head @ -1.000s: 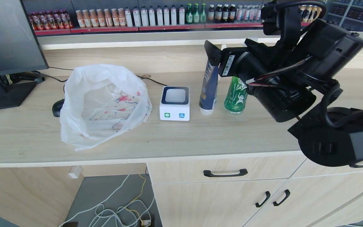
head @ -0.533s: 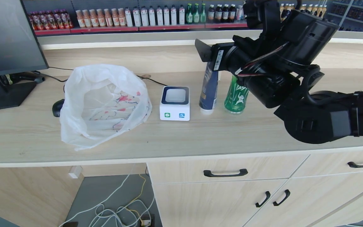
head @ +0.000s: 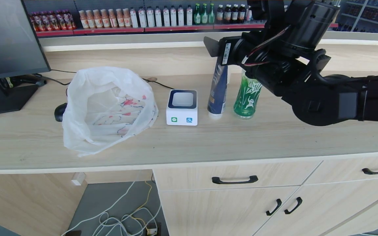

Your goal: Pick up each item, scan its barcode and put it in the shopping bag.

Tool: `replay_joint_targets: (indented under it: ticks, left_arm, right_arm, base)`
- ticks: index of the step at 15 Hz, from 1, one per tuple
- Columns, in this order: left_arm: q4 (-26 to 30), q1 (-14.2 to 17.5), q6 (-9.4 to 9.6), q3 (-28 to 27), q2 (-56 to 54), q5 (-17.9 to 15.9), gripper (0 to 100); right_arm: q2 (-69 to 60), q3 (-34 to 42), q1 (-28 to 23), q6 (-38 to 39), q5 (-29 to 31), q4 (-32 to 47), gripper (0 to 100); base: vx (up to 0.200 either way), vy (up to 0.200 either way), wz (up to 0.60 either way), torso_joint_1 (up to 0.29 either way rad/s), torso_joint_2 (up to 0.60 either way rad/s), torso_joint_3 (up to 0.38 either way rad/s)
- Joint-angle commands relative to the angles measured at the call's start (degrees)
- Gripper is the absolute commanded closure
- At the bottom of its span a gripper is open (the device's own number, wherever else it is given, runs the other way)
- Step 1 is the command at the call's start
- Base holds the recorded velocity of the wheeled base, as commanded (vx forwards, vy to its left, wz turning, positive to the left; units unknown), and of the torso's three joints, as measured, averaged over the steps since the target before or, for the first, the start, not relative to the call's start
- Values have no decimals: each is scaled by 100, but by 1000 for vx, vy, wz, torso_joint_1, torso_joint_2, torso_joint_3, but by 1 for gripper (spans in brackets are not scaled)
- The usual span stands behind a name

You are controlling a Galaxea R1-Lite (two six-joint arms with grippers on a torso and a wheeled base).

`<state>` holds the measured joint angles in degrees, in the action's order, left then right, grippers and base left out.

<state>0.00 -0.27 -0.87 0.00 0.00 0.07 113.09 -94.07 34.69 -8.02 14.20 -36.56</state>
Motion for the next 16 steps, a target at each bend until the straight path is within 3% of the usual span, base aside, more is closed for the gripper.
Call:
replay_joint_targets:
  ticks: [1,6,16]
  left_arm:
    - [0,0,-1,0,9,1,0]
    - [0,0,-1,0,9,1,0]
    - [0,0,-1,0,9,1,0]
  right_arm:
    - [99,-85,2,37,-49,8,0]
    - [319,-208,11,169,-207,-9,0]
    - [336,-23,11,178,21,-229,0]
  base:
    - [0,0,0,0,0,0]
    - [0,0,0,0,0,0]
    - [0,0,0,0,0,0]
